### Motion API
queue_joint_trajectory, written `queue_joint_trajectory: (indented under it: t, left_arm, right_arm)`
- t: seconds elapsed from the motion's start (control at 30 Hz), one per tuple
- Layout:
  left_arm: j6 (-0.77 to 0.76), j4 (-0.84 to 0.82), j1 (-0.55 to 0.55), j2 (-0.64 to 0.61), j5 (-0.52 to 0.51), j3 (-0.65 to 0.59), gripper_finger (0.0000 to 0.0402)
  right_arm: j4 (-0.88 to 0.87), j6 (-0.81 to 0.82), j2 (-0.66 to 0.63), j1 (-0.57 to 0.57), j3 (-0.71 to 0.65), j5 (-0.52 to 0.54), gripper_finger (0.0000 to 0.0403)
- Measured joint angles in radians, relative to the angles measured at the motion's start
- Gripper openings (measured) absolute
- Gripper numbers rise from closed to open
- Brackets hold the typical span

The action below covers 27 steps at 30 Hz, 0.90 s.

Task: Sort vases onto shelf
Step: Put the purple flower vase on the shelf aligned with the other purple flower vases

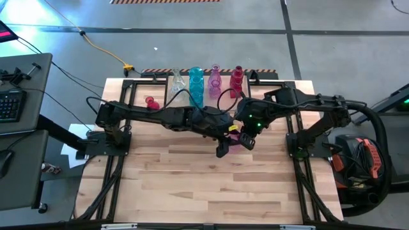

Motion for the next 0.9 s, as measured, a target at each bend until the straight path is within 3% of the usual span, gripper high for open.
queue_joint_trajectory:
  t: [0.63,0.9]
  left_arm:
    - [0.002,-0.028,-0.012,0.0,-0.006,0.002,0.0184]
    - [0.009,-0.031,-0.016,0.0,-0.068,0.002,0.0177]
  right_arm:
    - [0.036,0.026,0.001,-0.006,0.0,-0.007,0.0002]
    - [0.038,0.043,0.002,-0.007,-0.001,0.006,0.0002]
